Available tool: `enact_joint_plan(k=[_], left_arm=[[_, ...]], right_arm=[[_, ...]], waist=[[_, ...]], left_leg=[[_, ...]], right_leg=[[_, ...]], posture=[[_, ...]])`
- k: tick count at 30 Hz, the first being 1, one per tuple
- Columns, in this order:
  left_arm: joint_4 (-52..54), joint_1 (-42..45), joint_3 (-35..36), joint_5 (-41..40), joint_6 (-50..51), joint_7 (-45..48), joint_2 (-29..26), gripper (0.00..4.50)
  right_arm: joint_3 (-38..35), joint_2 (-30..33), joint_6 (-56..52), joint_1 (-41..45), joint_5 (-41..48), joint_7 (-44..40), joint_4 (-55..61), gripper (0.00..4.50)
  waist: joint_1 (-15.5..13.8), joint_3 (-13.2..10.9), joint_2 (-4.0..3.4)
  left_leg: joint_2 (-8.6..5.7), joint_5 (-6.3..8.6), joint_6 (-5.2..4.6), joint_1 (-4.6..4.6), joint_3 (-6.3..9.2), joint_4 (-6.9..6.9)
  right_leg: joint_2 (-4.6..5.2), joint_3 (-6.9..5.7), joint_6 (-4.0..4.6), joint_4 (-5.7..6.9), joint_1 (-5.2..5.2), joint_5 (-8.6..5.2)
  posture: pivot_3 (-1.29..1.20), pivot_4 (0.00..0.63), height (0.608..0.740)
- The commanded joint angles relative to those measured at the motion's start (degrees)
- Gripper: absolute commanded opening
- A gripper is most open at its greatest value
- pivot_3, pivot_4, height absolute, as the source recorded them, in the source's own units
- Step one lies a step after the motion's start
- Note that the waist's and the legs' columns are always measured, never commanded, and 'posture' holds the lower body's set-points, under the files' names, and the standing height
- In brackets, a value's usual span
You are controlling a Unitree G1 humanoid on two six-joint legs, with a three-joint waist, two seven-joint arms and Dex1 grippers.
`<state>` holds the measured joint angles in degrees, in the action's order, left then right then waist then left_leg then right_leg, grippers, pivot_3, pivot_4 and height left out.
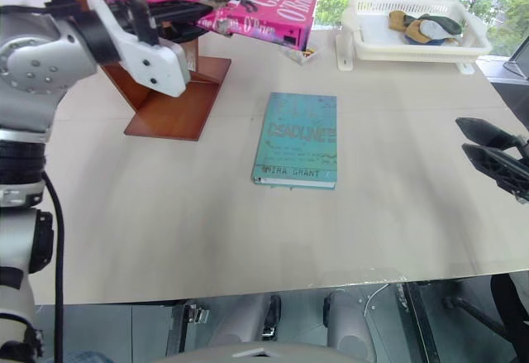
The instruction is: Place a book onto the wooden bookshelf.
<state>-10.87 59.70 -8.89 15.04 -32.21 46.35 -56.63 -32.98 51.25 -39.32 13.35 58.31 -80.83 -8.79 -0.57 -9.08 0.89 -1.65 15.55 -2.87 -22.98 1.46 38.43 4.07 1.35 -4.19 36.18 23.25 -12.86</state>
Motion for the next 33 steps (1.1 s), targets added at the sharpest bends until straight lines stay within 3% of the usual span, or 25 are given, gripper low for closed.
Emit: enact_joint_plan(k=[1,8,16,25,33], left_arm=[[0.32,-1.54,2.15,-4.58,-0.39,3.22,-1.49,0.13],[2.21,-6.18,5.3,-10.7,5.34,10.25,-5.96,0.13],[-11.75,-5.13,6.18,-9.95,-0.19,12.68,-9.92,0.13],[-27.1,1.69,3.4,-5.71,-8.59,12.72,-8.94,0.13],[-37.57,7.39,0.68,0.01,-10.94,10.38,-7.34,0.13]], right_arm=[[-0.47,0.91,1.54,1.56,-1.0,-1.52,-1.24,4.5],[0.28,1.87,2.28,4.15,-3.07,-3.96,-4.98,4.5],[0.42,2.08,2.57,6.26,-3.93,-6.18,-6.24,4.5],[-0.29,2.3,0.83,6.29,-1.85,-7.42,-2.86,4.5],[6.57,4.26,-0.69,13.23,-3.17,-11.01,-4.23,4.5]], waist=[[-0.01,0.0,-0.01],[0.06,-0.03,0.0],[0.26,-0.02,-0.02],[0.27,-0.03,-0.01],[1.27,-0.02,-0.01]], left_leg=[[0.0,0.0,0.0,0.03,-0.02,0.01],[0.01,0.0,-0.01,0.06,-0.03,0.13],[0.01,0.0,-0.01,0.13,-0.06,0.15],[-0.01,0.0,-0.01,0.09,-0.06,0.19],[-0.01,0.0,-0.02,0.1,-0.06,0.35]], right_leg=[[0.0,0.02,0.0,0.04,-0.01,0.0],[-0.03,0.03,0.0,0.23,-0.01,-0.01],[-0.04,0.04,0.0,0.31,-0.01,-0.01],[-0.04,0.04,-0.01,0.32,-0.01,-0.02],[-0.03,0.04,-0.02,0.48,-0.02,-0.02]], posture=[[0.0,0.15,0.74],[0.0,0.15,0.74],[0.0,0.15,0.74],[0.0,0.15,0.74],[0.0,0.15,0.74]])
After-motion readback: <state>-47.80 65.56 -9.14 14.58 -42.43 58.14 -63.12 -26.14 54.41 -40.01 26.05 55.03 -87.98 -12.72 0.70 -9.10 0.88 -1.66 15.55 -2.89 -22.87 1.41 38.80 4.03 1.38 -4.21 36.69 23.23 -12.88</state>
